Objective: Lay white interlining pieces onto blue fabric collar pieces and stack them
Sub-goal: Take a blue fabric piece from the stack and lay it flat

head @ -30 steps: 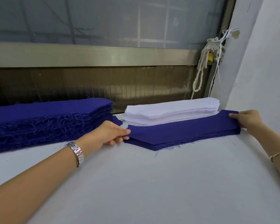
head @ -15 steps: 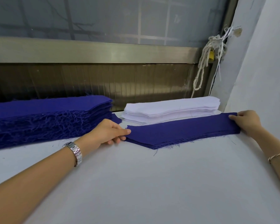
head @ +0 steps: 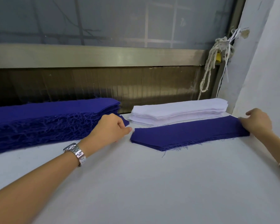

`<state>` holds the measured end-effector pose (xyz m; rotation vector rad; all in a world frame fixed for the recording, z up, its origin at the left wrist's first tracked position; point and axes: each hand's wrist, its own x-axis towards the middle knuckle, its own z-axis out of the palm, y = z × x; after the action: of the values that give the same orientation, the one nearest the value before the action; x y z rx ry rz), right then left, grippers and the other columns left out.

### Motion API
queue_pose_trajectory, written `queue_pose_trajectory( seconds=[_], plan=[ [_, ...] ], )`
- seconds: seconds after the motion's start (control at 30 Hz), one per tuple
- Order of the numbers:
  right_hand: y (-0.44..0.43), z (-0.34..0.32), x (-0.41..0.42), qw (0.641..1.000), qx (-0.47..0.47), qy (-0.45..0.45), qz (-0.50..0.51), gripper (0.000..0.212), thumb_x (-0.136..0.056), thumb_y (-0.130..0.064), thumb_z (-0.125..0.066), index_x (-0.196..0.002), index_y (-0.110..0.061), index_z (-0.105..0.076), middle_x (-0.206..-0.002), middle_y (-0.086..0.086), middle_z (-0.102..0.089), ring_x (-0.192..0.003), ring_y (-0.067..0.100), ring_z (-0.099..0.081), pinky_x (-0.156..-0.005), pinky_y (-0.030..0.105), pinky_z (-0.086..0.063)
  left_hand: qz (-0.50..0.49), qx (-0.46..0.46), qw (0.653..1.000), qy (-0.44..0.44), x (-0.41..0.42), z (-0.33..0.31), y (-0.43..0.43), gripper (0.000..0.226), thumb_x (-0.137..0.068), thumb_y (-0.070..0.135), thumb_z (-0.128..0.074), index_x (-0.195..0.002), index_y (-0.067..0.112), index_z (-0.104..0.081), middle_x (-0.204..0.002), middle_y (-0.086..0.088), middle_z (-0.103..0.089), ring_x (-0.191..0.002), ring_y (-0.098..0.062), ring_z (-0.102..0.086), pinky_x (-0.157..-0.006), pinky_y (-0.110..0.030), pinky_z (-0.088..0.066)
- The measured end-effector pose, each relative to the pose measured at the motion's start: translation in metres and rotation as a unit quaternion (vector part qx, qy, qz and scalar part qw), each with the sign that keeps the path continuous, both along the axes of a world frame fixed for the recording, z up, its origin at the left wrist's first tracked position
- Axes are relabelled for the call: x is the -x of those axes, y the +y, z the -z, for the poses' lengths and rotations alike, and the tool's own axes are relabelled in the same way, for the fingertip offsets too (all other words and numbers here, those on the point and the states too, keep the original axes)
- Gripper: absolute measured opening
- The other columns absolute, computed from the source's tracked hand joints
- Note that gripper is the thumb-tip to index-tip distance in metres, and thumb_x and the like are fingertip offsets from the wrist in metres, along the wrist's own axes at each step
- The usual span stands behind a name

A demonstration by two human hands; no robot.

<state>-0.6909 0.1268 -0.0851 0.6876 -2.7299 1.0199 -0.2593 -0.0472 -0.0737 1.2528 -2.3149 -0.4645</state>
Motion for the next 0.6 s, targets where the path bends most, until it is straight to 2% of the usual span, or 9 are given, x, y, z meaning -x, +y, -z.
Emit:
queue_pose_trajectory(
  seconds=[0.07,0.17,0.3,0.37,0.47,0.53,0.6],
  plan=[
    [-0.010,-0.008,-0.017,0.999,0.021,0.026,-0.027,0.038,-0.095,-0.012,-0.060,-0.130,0.003,-0.057,-0.127,0.028,-0.061,-0.115,0.046,-0.057,-0.094,0.046,-0.046,0.000,0.053,0.998,0.026,-0.011,-0.008,0.006,0.032,-0.090,0.037,-0.071,-0.066,0.017,-0.064,-0.056,0.001,-0.065,-0.050,-0.008,-0.055,-0.049,-0.013,-0.038],
    [-0.037,-0.018,-0.053,0.991,0.046,0.062,-0.113,0.028,-0.095,-0.011,-0.060,-0.122,-0.002,-0.062,-0.118,0.024,-0.067,-0.103,0.040,-0.060,-0.093,0.044,-0.047,-0.007,0.133,0.989,0.070,-0.039,-0.015,0.012,0.028,-0.091,0.035,-0.070,-0.070,0.017,-0.064,-0.055,0.006,-0.062,-0.051,-0.006,-0.055,-0.049,-0.009,-0.034],
    [-0.082,-0.030,-0.108,0.971,0.013,0.096,-0.216,0.019,-0.095,-0.016,-0.062,-0.112,-0.008,-0.068,-0.104,0.014,-0.069,-0.088,0.030,-0.060,-0.080,0.037,-0.048,-0.053,0.223,0.970,0.084,-0.083,-0.023,0.009,0.028,-0.091,0.035,-0.069,-0.068,0.022,-0.060,-0.049,0.010,-0.052,-0.052,-0.006,-0.051,-0.058,-0.025,-0.042],
    [-0.105,-0.038,-0.136,0.960,0.003,0.093,-0.264,0.014,-0.095,-0.016,-0.060,-0.101,-0.008,-0.069,-0.096,0.009,-0.068,-0.080,0.025,-0.058,-0.073,0.033,-0.044,-0.081,0.241,0.964,0.073,-0.104,-0.027,0.002,0.025,-0.091,0.037,-0.067,-0.072,0.021,-0.063,-0.053,0.010,-0.055,-0.058,-0.007,-0.052,-0.062,-0.027,-0.044],
    [-0.135,-0.050,-0.182,0.946,0.021,0.066,-0.317,0.017,-0.095,-0.012,-0.057,-0.091,-0.004,-0.072,-0.088,0.011,-0.071,-0.076,0.024,-0.063,-0.068,0.033,-0.050,-0.105,0.254,0.959,0.066,-0.137,-0.034,-0.011,0.017,-0.092,0.034,-0.066,-0.081,0.021,-0.068,-0.064,0.011,-0.061,-0.074,-0.012,-0.055,-0.068,-0.031,-0.046],
    [-0.152,-0.053,-0.211,0.934,0.037,0.054,-0.351,0.016,-0.096,-0.010,-0.058,-0.089,-0.007,-0.072,-0.086,0.007,-0.069,-0.072,0.015,-0.061,-0.064,0.026,-0.046,-0.125,0.268,0.954,0.050,-0.159,-0.037,-0.019,0.011,-0.093,0.030,-0.066,-0.087,0.021,-0.070,-0.074,0.010,-0.063,-0.078,-0.011,-0.055,-0.063,-0.027,-0.041],
    [-0.167,-0.055,-0.239,0.921,0.042,0.039,-0.386,0.016,-0.097,-0.010,-0.058,-0.089,-0.009,-0.071,-0.092,0.007,-0.070,-0.075,0.013,-0.062,-0.063,0.024,-0.046,-0.147,0.273,0.950,0.026,-0.182,-0.039,-0.027,0.009,-0.094,0.027,-0.066,-0.093,0.020,-0.072,-0.082,0.008,-0.064,-0.080,-0.011,-0.055,-0.060,-0.025,-0.039]
  ],
)
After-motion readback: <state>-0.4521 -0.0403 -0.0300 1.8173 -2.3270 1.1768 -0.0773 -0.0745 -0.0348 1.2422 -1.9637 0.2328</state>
